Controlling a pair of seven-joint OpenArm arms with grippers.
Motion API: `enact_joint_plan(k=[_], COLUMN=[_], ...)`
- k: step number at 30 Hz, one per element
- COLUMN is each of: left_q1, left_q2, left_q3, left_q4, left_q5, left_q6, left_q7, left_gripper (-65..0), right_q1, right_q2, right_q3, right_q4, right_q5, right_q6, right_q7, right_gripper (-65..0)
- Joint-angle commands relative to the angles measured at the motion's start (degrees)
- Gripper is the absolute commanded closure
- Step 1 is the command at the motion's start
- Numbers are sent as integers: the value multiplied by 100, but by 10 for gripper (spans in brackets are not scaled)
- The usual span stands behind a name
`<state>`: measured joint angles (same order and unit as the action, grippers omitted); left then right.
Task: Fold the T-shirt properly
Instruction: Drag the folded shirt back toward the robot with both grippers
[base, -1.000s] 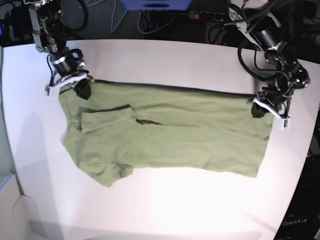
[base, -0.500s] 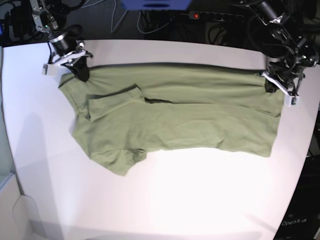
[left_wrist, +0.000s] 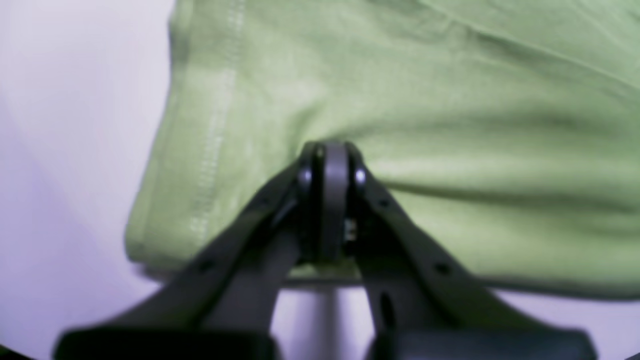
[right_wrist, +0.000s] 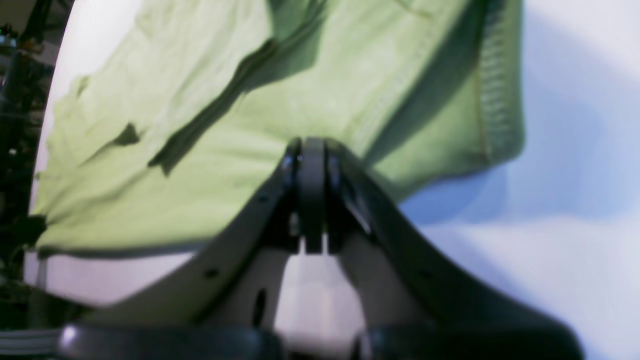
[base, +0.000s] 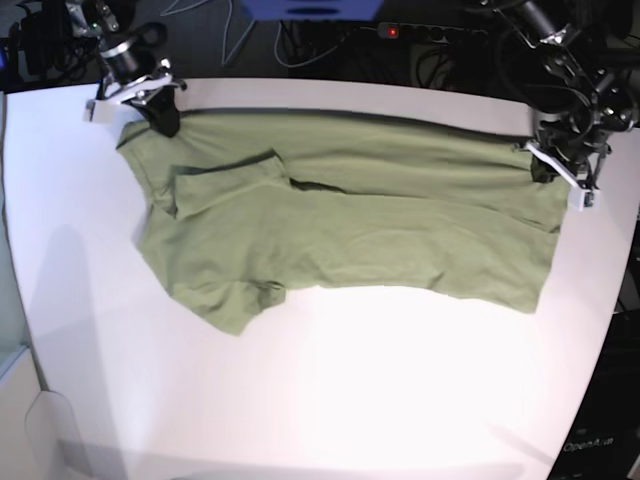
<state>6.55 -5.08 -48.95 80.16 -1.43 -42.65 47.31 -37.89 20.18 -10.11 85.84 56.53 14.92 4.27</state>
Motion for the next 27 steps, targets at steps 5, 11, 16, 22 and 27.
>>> enact_joint_plan(k=[5, 11, 16, 22, 27], left_q1=[334, 431, 607, 633, 625], left_q2=[152, 152, 152, 152, 152], left_q3=[-24, -33, -33, -41, -41], left_q4=[-196, -196, -196, -196, 15], left_q5=[1246, 1211, 1203, 1203, 1203], left_q6=[265, 265, 265, 265, 265], left_q7=[1480, 1515, 1462, 1462, 1515], left_gripper=[-28, -28, -28, -28, -31], right_q1=[-198, -145, 4, 13, -110], right_q2=[78, 52, 61, 69, 96], right_q3=[4, 13, 13, 31, 66], right_q4=[387, 387, 370, 449, 835], right_q5=[-242, -550, -576, -576, -576], right_q6=[-292, -301, -309, -318, -318], right_q7=[-168, -177, -186, -150, -124], right_gripper=[-4, -4, -4, -4, -3])
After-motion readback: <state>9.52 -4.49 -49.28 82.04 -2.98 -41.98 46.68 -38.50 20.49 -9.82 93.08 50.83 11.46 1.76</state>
